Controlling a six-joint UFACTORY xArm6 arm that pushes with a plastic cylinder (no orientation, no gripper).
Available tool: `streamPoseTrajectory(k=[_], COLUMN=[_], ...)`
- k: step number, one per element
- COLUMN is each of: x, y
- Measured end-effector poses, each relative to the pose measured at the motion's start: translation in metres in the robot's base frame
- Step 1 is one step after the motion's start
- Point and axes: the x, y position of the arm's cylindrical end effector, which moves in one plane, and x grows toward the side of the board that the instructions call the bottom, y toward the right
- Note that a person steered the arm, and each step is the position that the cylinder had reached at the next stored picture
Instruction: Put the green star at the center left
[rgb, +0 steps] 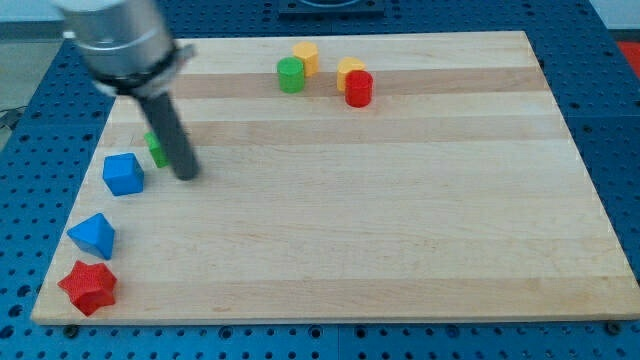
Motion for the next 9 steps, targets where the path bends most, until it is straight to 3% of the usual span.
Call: streamPoseTrajectory(k=[1, 9], x=[-0.006, -0.043], y=[0.042, -0.054])
